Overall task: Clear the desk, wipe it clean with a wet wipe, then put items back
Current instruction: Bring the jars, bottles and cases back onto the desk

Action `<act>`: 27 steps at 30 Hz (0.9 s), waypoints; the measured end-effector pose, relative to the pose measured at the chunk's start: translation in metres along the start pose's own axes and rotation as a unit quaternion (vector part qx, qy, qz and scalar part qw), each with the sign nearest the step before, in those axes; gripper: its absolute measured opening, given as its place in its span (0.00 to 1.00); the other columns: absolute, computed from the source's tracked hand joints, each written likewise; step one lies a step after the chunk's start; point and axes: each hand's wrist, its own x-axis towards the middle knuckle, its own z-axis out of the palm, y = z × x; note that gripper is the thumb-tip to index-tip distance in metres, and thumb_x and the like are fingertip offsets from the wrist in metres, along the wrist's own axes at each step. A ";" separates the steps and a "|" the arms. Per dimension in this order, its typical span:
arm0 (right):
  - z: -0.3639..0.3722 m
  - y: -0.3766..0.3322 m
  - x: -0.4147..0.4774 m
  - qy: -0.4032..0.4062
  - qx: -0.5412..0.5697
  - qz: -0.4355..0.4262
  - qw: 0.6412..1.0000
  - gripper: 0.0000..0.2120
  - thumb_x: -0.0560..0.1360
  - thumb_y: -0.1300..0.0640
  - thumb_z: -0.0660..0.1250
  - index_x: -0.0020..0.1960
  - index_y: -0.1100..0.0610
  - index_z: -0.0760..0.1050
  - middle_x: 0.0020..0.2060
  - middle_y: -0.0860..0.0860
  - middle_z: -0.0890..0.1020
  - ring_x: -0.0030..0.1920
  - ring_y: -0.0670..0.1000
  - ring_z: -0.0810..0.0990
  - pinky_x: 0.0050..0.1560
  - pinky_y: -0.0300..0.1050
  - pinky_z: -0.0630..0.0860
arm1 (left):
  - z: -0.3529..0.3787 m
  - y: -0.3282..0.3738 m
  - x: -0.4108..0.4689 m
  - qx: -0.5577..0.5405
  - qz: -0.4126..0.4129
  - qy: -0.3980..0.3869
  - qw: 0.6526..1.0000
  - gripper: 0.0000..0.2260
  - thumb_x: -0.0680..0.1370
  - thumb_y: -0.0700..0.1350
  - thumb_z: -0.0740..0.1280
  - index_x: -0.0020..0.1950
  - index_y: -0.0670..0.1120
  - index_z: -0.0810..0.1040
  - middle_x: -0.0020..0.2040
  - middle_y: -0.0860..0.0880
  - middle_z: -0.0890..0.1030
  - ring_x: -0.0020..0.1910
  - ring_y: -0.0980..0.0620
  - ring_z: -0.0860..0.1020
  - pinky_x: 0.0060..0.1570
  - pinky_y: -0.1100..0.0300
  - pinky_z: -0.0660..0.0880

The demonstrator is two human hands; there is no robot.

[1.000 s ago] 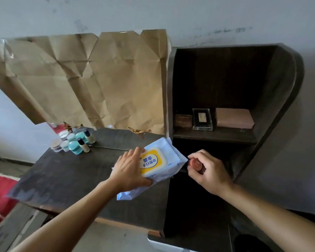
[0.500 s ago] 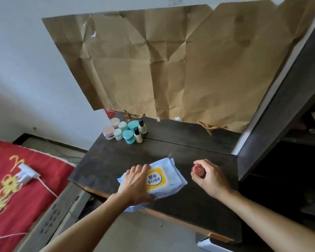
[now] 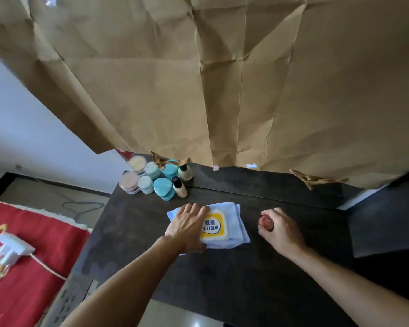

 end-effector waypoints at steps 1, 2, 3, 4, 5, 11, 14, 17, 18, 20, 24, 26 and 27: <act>0.005 0.003 0.008 -0.002 -0.004 0.013 1.000 0.17 0.68 0.55 0.74 0.55 0.55 0.77 0.49 0.50 0.77 0.47 0.52 0.79 0.46 0.46 0.76 | 0.001 -0.005 0.015 0.005 0.011 -0.005 1.000 0.40 0.63 0.60 0.73 0.69 0.49 0.61 0.60 0.49 0.69 0.59 0.47 0.68 0.62 0.57 0.64; 0.009 0.006 0.015 -0.004 -0.007 0.026 1.000 0.16 0.68 0.55 0.74 0.55 0.55 0.77 0.49 0.51 0.77 0.47 0.53 0.79 0.46 0.48 0.77 | 0.003 -0.008 0.030 0.013 0.024 -0.007 1.000 0.40 0.63 0.59 0.73 0.69 0.48 0.61 0.60 0.48 0.69 0.59 0.47 0.68 0.63 0.56 0.64; 0.013 0.009 0.020 -0.004 -0.010 0.038 0.999 0.16 0.68 0.55 0.74 0.55 0.55 0.77 0.49 0.51 0.77 0.47 0.54 0.79 0.45 0.49 0.77 | 0.006 -0.011 0.043 0.020 0.040 -0.006 0.999 0.40 0.63 0.59 0.73 0.69 0.48 0.61 0.60 0.48 0.69 0.59 0.47 0.68 0.63 0.56 0.63; 0.015 0.013 0.024 -0.003 -0.010 0.047 0.999 0.16 0.67 0.56 0.74 0.54 0.55 0.78 0.48 0.52 0.78 0.46 0.55 0.80 0.44 0.49 0.76 | 0.008 -0.013 0.054 0.026 0.055 -0.007 0.998 0.41 0.63 0.59 0.74 0.70 0.48 0.61 0.60 0.48 0.69 0.59 0.46 0.68 0.64 0.55 0.63; 0.017 0.017 0.026 -0.004 -0.009 0.055 0.998 0.16 0.66 0.56 0.74 0.53 0.56 0.78 0.47 0.52 0.78 0.45 0.56 0.80 0.43 0.48 0.76 | 0.010 -0.013 0.064 0.028 0.068 -0.008 0.997 0.41 0.63 0.59 0.74 0.70 0.48 0.61 0.60 0.48 0.69 0.60 0.46 0.68 0.65 0.55 0.62; 0.019 0.030 0.035 0.001 -0.021 0.093 0.995 0.16 0.67 0.55 0.73 0.53 0.54 0.78 0.47 0.51 0.79 0.45 0.57 0.80 0.41 0.47 0.76 | 0.027 -0.022 0.103 0.063 0.126 -0.002 0.990 0.41 0.55 0.55 0.76 0.65 0.48 0.64 0.54 0.47 0.74 0.54 0.45 0.73 0.65 0.52 0.67; 0.023 0.028 0.042 0.016 -0.040 0.100 0.994 0.16 0.68 0.53 0.72 0.55 0.53 0.78 0.48 0.50 0.79 0.48 0.54 0.79 0.43 0.46 0.75 | 0.033 -0.031 0.113 0.060 0.131 0.021 0.989 0.43 0.51 0.55 0.77 0.62 0.49 0.65 0.52 0.47 0.75 0.51 0.44 0.76 0.57 0.52 0.74; 0.033 0.022 0.045 0.011 -0.057 0.096 0.994 0.17 0.68 0.55 0.72 0.56 0.52 0.77 0.49 0.49 0.79 0.51 0.53 0.77 0.44 0.46 0.74 | 0.037 -0.032 0.112 0.058 0.124 0.034 0.990 0.44 0.51 0.57 0.78 0.63 0.50 0.66 0.53 0.46 0.75 0.52 0.44 0.76 0.56 0.52 0.75; 0.037 0.020 0.045 0.007 -0.059 0.096 0.994 0.17 0.67 0.56 0.72 0.56 0.53 0.77 0.49 0.49 0.79 0.52 0.53 0.76 0.43 0.47 0.75 | 0.038 -0.031 0.110 0.057 0.117 0.028 0.991 0.43 0.52 0.57 0.78 0.64 0.50 0.66 0.54 0.46 0.75 0.54 0.43 0.75 0.58 0.52 0.74; 0.046 0.017 0.042 0.003 -0.060 0.098 0.993 0.16 0.66 0.57 0.72 0.54 0.54 0.77 0.48 0.49 0.78 0.52 0.54 0.76 0.41 0.48 0.75 | 0.039 -0.029 0.101 0.058 0.111 -0.004 0.992 0.42 0.58 0.56 0.77 0.67 0.50 0.64 0.60 0.46 0.72 0.60 0.43 0.71 0.64 0.51 0.68; 0.055 0.005 0.035 0.008 -0.073 0.103 0.992 0.15 0.67 0.55 0.73 0.54 0.52 0.77 0.49 0.48 0.77 0.51 0.53 0.75 0.39 0.49 0.76 | 0.049 -0.035 0.075 0.087 0.107 -0.037 0.990 0.43 0.65 0.55 0.75 0.75 0.48 0.58 0.70 0.42 0.64 0.71 0.40 0.61 0.72 0.47 0.56; 0.058 -0.002 0.033 0.002 -0.072 0.107 0.992 0.18 0.67 0.54 0.74 0.55 0.53 0.77 0.50 0.48 0.77 0.52 0.54 0.75 0.42 0.49 0.76 | 0.056 -0.046 0.061 0.101 0.114 -0.045 0.987 0.46 0.62 0.57 0.77 0.75 0.48 0.60 0.72 0.41 0.65 0.73 0.39 0.62 0.72 0.45 0.57; 0.059 -0.006 0.033 -0.005 -0.068 0.109 0.992 0.20 0.67 0.54 0.74 0.57 0.53 0.76 0.51 0.49 0.77 0.53 0.54 0.75 0.44 0.49 0.76 | 0.058 -0.052 0.055 0.102 0.111 -0.050 0.987 0.48 0.58 0.59 0.79 0.74 0.48 0.64 0.71 0.40 0.67 0.71 0.40 0.65 0.70 0.44 0.61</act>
